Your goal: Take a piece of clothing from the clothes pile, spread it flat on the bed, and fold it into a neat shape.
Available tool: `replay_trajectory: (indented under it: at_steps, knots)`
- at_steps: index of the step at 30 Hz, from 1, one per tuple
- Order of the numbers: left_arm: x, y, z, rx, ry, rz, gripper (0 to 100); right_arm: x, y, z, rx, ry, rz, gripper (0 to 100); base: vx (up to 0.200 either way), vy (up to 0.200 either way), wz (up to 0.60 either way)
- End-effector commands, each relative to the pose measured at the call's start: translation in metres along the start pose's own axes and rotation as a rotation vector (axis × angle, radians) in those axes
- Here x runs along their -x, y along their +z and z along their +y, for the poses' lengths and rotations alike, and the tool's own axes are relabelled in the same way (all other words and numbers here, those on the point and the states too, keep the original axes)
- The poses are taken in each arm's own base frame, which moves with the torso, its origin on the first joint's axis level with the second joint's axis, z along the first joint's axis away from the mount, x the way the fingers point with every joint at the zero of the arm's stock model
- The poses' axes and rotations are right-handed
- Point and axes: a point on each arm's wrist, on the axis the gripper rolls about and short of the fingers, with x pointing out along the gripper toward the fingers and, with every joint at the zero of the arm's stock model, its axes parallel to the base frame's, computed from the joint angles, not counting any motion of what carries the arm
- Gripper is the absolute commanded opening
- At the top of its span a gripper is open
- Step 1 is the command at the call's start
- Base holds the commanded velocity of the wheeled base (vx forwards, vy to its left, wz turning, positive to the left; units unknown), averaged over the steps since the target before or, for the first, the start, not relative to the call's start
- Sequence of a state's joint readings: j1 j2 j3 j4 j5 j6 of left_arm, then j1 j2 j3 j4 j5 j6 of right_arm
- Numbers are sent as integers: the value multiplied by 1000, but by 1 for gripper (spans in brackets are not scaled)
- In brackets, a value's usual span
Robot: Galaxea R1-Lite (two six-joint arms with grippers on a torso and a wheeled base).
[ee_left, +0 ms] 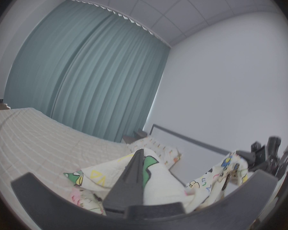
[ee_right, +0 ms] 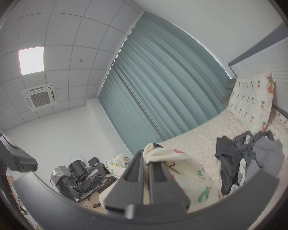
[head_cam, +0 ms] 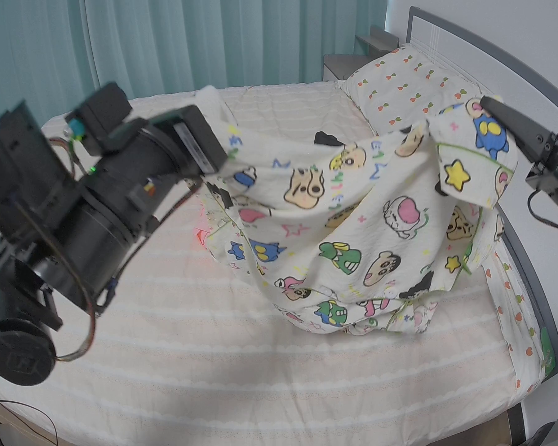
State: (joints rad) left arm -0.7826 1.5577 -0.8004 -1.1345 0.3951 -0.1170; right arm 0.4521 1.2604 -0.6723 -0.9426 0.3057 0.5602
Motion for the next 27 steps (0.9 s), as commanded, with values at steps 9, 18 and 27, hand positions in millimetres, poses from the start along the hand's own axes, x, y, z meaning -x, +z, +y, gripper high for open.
replay_trajectory:
  at_steps: [9,18,27]
  knots:
    - [65,-12,25,-55,68,140,0,16,-18,-16,-24,-83,48,0,0,0,0]
    - [73,-27,30,-82,75,201,0,19,-11,-8,-11,-55,19,0,0,0,0]
    - [70,-33,30,-89,77,219,0,24,-15,-3,-23,-33,36,0,-133,0,0]
